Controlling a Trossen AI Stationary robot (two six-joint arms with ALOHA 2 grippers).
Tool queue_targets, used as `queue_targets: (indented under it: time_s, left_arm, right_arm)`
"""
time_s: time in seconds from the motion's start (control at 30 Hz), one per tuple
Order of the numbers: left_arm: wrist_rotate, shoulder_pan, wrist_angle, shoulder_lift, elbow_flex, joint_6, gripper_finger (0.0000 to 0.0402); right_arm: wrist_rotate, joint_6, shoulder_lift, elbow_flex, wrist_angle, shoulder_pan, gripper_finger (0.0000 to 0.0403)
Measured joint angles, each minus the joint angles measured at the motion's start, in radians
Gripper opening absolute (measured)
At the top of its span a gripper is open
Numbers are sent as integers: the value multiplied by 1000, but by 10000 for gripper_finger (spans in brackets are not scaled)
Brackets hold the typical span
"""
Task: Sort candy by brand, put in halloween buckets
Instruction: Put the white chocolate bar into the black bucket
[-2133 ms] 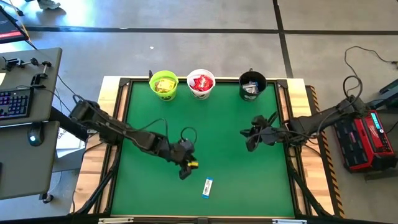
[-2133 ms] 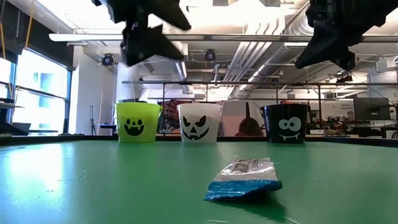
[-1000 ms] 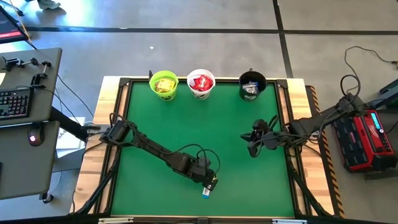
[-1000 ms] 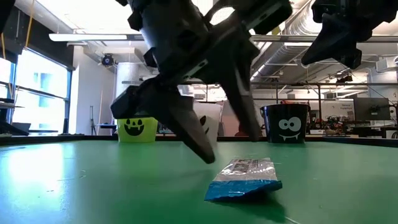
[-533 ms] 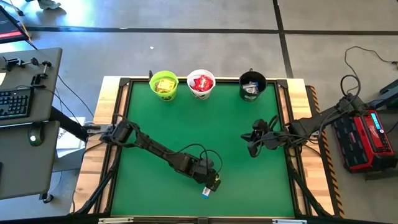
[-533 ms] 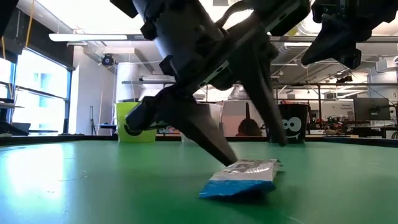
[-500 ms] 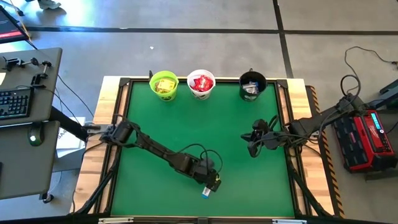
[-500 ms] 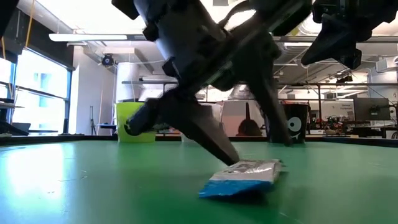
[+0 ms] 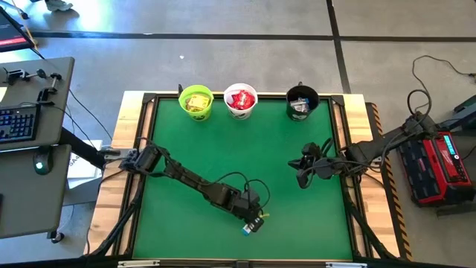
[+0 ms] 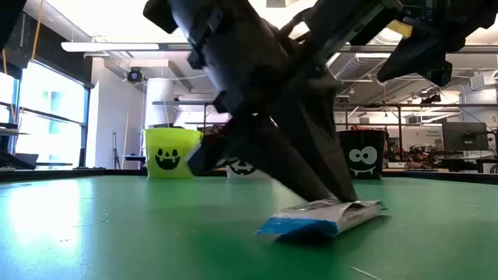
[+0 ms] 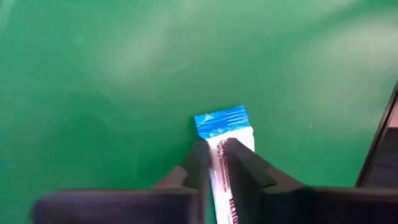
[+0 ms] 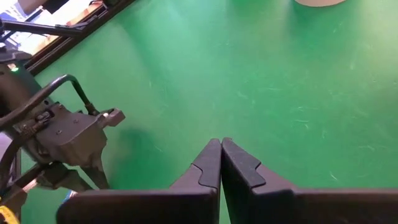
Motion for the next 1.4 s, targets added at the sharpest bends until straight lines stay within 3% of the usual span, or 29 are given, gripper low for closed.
queue_targets:
  time_s: [0.13,0.4,0.8,1.03,1.2,1.4]
  left_arm:
    - [-26,2,4,-1,0,61,6]
    - [-45,26,-24,-42,-7,168,0]
    - [-57,84,-60,-154,-6,307,1]
    - [-82,108,-69,-208,-4,309,1]
    - [-41,104,-71,-205,-3,298,36]
    - [-114,42,-85,-202,-3,319,128]
  right_arm:
    - [0,-17,0,0,-2,0,0]
    - [-2,-44,-4,10,-29,0,0]
    - [-3,-128,-5,141,-157,2,0]
    - [0,-146,-3,164,-106,86,0]
    - [71,-102,17,164,-98,158,0]
    - [108,-96,49,164,-100,184,0]
